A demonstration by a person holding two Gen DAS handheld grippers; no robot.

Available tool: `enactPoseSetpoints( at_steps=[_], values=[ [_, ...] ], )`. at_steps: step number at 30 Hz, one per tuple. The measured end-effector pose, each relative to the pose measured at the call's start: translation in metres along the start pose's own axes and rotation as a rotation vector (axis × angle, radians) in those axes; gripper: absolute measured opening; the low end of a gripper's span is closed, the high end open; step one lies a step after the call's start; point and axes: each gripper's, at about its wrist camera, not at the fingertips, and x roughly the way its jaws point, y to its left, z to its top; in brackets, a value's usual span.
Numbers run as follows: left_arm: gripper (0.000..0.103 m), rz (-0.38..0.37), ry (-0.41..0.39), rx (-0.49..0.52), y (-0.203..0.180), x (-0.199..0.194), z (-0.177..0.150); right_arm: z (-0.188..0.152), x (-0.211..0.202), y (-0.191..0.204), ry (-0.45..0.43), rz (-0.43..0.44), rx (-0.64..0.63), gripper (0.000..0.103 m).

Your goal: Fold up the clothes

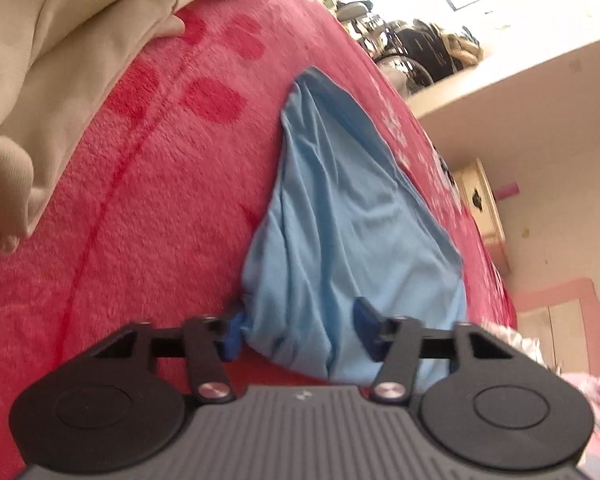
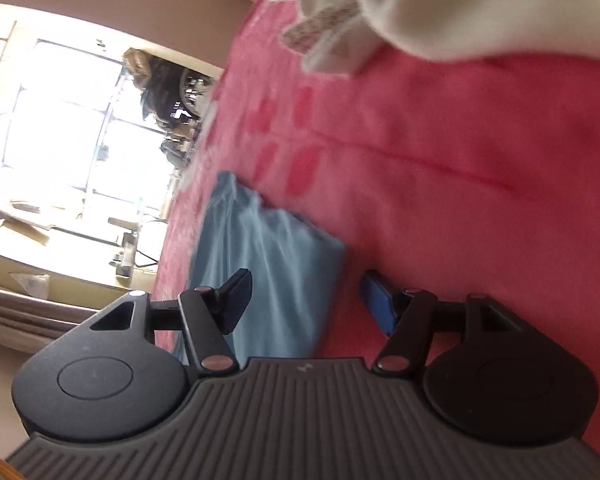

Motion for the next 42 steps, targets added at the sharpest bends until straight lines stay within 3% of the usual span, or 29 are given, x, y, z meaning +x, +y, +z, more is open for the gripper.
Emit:
enactPoseSetpoints(
  at_steps=[2, 4, 5, 8, 12, 15, 19, 22, 27, 31, 33, 35, 39, 42],
  values=[
    [0.014, 0.009, -0.004, -0.006, 0.001, 0.007, 0.002, 0.004, 0.009, 0.005, -0.003, 0.002, -0.028, 0.056],
    [0.010, 0.011, -0.012, -0.015, 0.001, 0.011, 0.004, 0.006, 0.017, 0.010, 0.014, -0.009, -0.059, 0.031],
    [0.009, 0.007, -0.020, -0.023, 0.001, 0.010, 0.005, 0.007, 0.022, 0.012, 0.031, -0.014, -0.070, 0.013],
    [0.007, -0.008, -0.058, 0.007, -0.003, -0.005, 0.005, 0.006, 0.021, 0.020, 0.036, -0.038, -0.114, 0.005],
    [0.006, -0.039, -0.083, 0.067, -0.012, -0.032, 0.002, 0.010, -0.004, 0.028, -0.025, -0.051, -0.141, 0.004],
    [0.006, -0.075, -0.077, 0.126, -0.020, -0.057, -0.003, 0.009, -0.030, 0.031, -0.017, -0.062, -0.164, 0.004],
    [0.006, -0.116, -0.043, 0.205, -0.018, -0.103, -0.019, 0.002, -0.087, 0.027, -0.007, -0.056, -0.173, 0.004],
    [0.006, -0.117, 0.028, 0.255, -0.001, -0.143, -0.039, -0.008, -0.140, 0.013, 0.034, -0.080, -0.157, 0.004],
    [0.006, -0.047, 0.194, 0.284, 0.050, -0.171, -0.099, -0.039, -0.202, -0.031, 0.124, -0.212, -0.112, 0.004],
    [0.007, 0.036, 0.248, 0.336, 0.083, -0.164, -0.127, -0.057, -0.202, -0.097, 0.230, -0.242, 0.031, 0.004],
    [0.014, 0.029, 0.243, 0.323, 0.092, -0.171, -0.126, -0.060, -0.211, -0.119, 0.207, -0.180, 0.141, 0.004],
    [0.026, 0.027, 0.220, 0.309, 0.098, -0.184, -0.120, -0.061, -0.218, -0.121, 0.182, -0.166, 0.161, 0.008],
    [0.033, 0.070, 0.161, 0.327, 0.103, -0.208, -0.114, -0.067, -0.244, -0.115, 0.100, -0.202, 0.166, 0.018],
    [0.040, 0.050, 0.147, 0.425, 0.089, -0.212, -0.121, -0.076, -0.270, -0.099, 0.000, -0.236, 0.092, 0.021]
  ],
)
